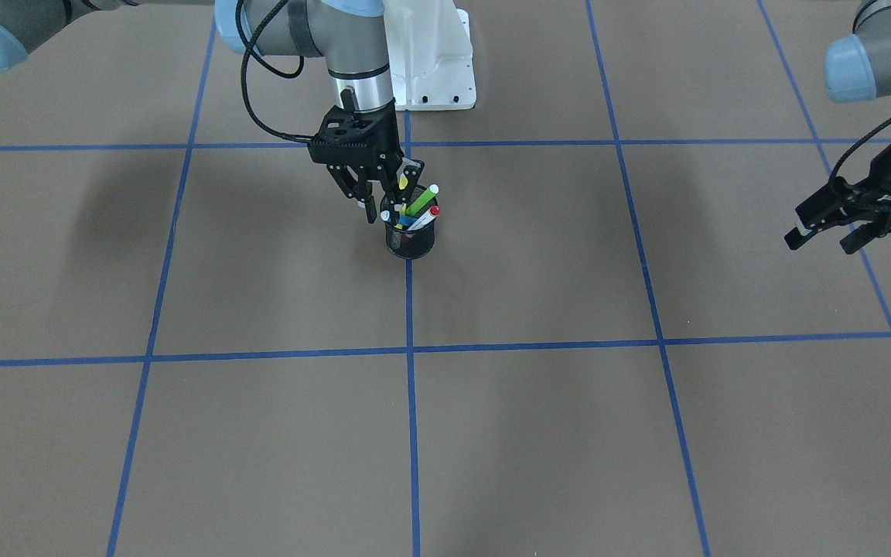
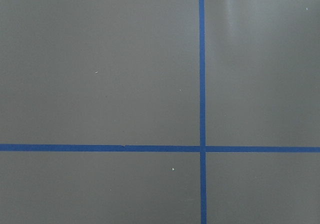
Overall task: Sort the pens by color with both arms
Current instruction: 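Lower the right gripper into the cup and grasp the blue marker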
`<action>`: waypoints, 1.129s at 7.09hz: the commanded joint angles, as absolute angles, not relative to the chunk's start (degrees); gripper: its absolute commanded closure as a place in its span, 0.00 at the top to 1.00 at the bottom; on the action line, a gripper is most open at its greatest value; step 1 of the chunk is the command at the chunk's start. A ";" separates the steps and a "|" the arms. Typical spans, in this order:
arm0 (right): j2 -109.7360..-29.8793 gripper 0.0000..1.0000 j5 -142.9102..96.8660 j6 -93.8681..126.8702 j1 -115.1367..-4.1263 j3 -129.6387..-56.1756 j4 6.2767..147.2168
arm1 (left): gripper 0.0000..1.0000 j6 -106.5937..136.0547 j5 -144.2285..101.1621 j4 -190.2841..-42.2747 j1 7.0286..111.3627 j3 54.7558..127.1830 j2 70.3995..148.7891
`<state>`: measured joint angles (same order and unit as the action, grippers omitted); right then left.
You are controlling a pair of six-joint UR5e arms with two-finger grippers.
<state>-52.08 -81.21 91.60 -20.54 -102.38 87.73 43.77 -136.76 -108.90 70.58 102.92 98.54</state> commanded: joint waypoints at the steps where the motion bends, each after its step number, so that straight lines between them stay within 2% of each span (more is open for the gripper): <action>1: -51.77 0.33 -81.21 91.58 -20.30 -101.78 87.71 | 1.00 43.68 -136.76 -108.90 70.58 102.92 98.44; 2: -51.68 0.30 -81.21 91.58 -20.22 -101.78 87.71 | 1.00 43.68 -136.76 -108.90 70.58 102.92 98.44; 4: -51.68 0.00 -81.21 91.49 -20.21 -101.95 87.71 | 1.00 43.68 -136.76 -108.90 70.58 102.83 98.35; 6: -51.94 0.00 -81.12 91.23 -20.30 -102.65 87.80 | 1.00 43.68 -136.76 -108.90 70.58 102.92 98.35; 8: -52.55 0.00 -80.69 90.97 -21.26 -106.41 87.98 | 1.00 43.94 -136.76 -108.90 70.58 103.01 98.35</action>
